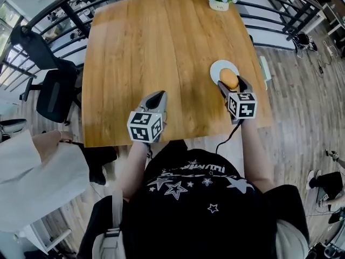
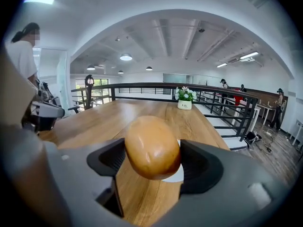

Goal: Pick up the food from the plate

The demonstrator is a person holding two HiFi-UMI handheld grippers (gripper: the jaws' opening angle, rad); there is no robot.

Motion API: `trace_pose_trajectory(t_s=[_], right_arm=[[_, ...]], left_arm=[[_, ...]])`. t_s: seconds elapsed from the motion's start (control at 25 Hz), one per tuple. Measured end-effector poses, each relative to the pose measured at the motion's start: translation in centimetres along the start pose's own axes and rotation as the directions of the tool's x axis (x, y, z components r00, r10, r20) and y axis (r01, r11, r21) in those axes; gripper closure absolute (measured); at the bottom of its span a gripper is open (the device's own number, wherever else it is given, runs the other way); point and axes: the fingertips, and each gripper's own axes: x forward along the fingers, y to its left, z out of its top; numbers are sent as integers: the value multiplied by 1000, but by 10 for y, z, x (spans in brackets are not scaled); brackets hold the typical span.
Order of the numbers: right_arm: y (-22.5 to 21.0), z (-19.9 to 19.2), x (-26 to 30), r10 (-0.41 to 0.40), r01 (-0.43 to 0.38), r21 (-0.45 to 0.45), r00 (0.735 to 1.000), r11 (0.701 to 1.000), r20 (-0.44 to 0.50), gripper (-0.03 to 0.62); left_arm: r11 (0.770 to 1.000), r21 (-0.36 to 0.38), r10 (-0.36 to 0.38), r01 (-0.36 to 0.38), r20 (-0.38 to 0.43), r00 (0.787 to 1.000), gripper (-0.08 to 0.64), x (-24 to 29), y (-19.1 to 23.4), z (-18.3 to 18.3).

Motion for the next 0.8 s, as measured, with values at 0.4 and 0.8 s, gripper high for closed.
trace_pose_trajectory(t_s=[0.4,0.8], right_arm=[[36,-22,-54,71,-72,8,997,997,32,232],[72,-64,-115,158,-159,34,987,987,24,232]], left_arm=[[999,4,36,-36,19,999,558,-56,-32,-26],[996,-8,87,-87,3,996,558,-121,-80,-66]])
